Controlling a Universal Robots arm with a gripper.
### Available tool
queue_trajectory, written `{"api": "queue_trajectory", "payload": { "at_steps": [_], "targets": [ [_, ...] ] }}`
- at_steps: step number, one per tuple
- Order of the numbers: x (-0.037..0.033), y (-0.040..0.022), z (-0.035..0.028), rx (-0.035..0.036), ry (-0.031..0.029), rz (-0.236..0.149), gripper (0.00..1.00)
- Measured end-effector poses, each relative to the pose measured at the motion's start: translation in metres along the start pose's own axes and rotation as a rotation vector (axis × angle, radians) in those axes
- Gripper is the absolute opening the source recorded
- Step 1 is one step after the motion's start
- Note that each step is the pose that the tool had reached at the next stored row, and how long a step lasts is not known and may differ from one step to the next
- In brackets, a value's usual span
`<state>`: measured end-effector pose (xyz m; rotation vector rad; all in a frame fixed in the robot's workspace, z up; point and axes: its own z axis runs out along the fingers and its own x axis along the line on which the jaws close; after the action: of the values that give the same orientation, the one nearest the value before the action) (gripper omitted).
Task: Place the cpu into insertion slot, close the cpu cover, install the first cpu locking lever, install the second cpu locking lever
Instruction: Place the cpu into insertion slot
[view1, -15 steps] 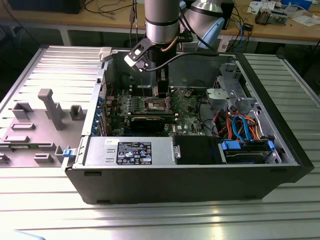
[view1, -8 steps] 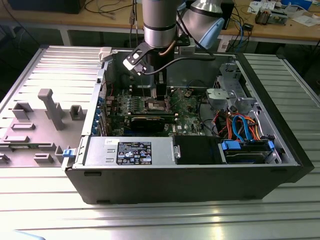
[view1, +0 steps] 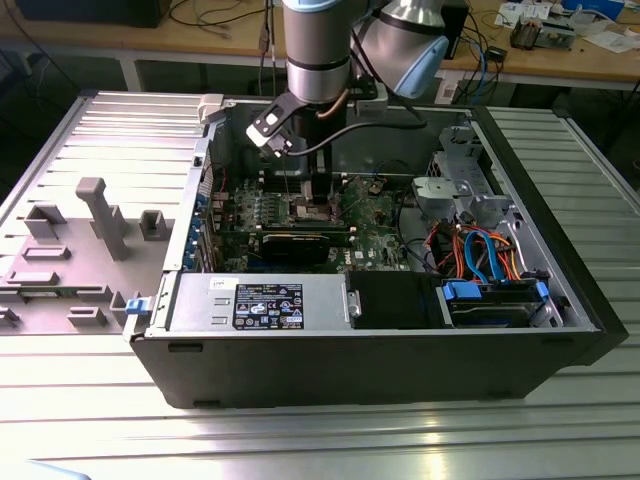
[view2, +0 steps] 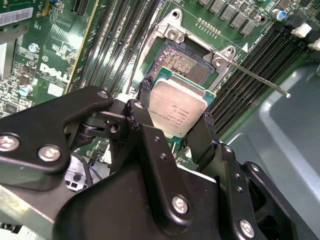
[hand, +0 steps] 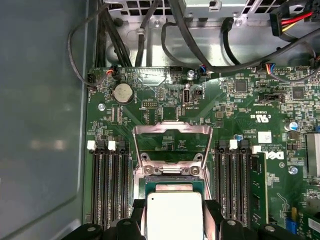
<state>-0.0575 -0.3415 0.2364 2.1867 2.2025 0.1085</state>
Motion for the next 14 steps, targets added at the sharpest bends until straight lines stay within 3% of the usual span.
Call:
{"api": "queue_trajectory", "payload": {
  "at_steps": [6,14],
  "targets": [
    [0.0,-0.0009,0.0053,-0.0002,0.0007,0.002,0.55],
    [0.0004,-0.0056,0.0205,-0.0004,-0.0016,0.022,0.55]
  ]
}}
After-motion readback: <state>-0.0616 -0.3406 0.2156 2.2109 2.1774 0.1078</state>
